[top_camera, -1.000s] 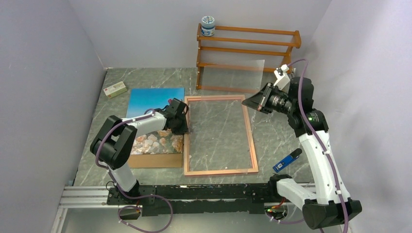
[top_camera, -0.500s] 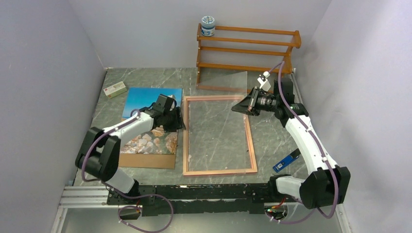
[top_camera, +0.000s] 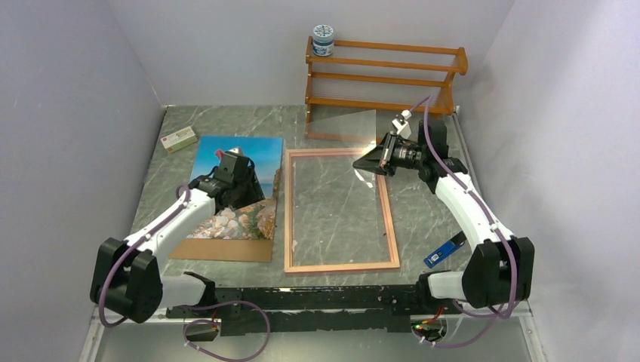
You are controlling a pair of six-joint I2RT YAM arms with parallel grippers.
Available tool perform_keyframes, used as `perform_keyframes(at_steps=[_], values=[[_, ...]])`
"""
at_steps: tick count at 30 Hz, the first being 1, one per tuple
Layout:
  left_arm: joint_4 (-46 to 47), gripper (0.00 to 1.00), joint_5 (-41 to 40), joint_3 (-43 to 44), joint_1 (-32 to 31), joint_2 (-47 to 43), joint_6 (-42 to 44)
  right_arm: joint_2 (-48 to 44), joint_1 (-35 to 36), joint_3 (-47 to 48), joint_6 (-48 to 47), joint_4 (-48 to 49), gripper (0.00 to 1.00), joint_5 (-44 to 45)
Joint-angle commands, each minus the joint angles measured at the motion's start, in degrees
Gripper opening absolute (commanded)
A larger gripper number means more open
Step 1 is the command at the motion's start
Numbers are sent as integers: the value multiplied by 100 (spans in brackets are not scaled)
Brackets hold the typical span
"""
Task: Put the photo into the frame
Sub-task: Place the photo frame item in the photo frame.
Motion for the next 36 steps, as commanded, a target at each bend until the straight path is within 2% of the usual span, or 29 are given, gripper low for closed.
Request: perform_keyframes(at_steps=[1, 5, 11, 17, 19, 20, 23, 25, 28, 33, 36], values=[[-144, 59, -621, -107, 76, -383, -256, 324, 33, 148, 249, 470, 0, -209], [-38, 63, -579, -159, 107, -382, -249, 834, 17, 215, 82, 396, 0, -131], [269, 66, -195, -282, 116, -147, -239, 1713, -48, 904, -1068, -504, 0, 597], [676, 71, 159, -370, 117, 136, -196, 2448, -100, 1304, -1848, -984, 0, 600], [799, 71, 297, -355, 117, 272, -164, 2451, -102, 1170, -1821, -810, 9, 571], [852, 71, 377, -346, 117, 342, -158, 2436, -98, 1082, -1789, -735, 18, 567], [1026, 71, 581, -363, 117, 525, -172, 2218, -111, 675, -1614, -340, 53, 468], [1188, 71, 806, -433, 117, 613, -210, 2006, -107, 398, -1443, -45, 68, 378], [1522, 71, 1201, -639, 121, 667, -304, 1749, -110, -60, -1069, 520, 78, 78], [1775, 71, 1348, -859, 117, 701, -522, 1313, -113, -693, -708, 1105, 82, -192], [1982, 72, 1590, -933, 117, 731, -639, 1083, -110, -903, -785, 1105, 83, -214]])
